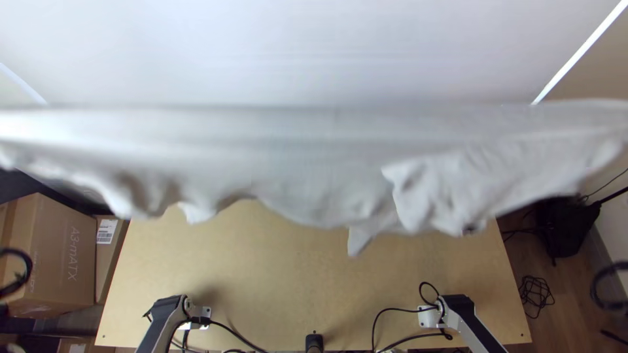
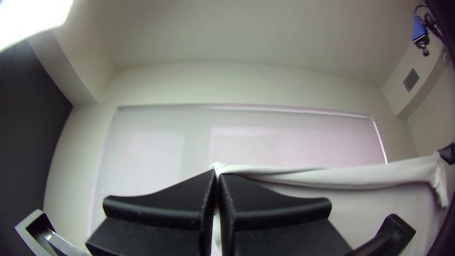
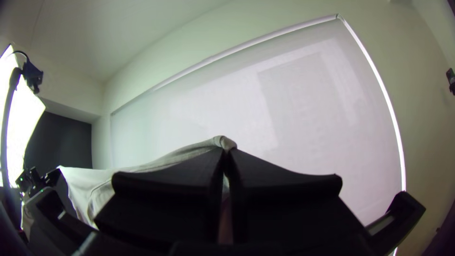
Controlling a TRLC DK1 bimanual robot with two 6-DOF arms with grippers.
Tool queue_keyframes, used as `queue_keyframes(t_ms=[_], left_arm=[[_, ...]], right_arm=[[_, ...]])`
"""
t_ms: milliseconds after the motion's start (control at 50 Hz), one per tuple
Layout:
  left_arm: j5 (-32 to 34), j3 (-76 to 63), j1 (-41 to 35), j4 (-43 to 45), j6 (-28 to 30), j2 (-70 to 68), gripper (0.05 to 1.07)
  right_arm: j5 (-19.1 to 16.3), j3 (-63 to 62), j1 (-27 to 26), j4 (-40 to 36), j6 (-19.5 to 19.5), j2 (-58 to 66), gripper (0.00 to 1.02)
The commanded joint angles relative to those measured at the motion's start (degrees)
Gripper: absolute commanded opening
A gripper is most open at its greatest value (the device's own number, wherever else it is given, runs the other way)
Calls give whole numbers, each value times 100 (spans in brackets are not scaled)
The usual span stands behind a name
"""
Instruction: Fold the t-shirt
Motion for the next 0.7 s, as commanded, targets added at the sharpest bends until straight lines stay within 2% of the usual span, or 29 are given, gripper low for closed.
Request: queue_keyframes(t_ms=[0, 60, 180, 380, 560, 680], left_arm=[[-133, -551, 82, 51, 35, -506, 8], [-133, -745, 38, -222, -9, -699, 8], [-133, -1149, -41, -652, -290, -945, 8], [-124, -2292, -252, -1689, -589, -1050, 8], [192, -3970, -314, -1795, -484, -1059, 8], [351, -4919, -314, -1355, -466, -875, 8]], right_arm=[[67, 41, -62, -212, 492, -198, 2], [-20, 41, -133, -247, 633, -233, 2], [-82, -249, -168, -299, 642, -242, 2], [-91, -1884, -150, -308, 633, -515, 2], [-82, -4029, 8, 8, 536, -655, 2], [24, -5408, 263, 483, 466, -646, 2]])
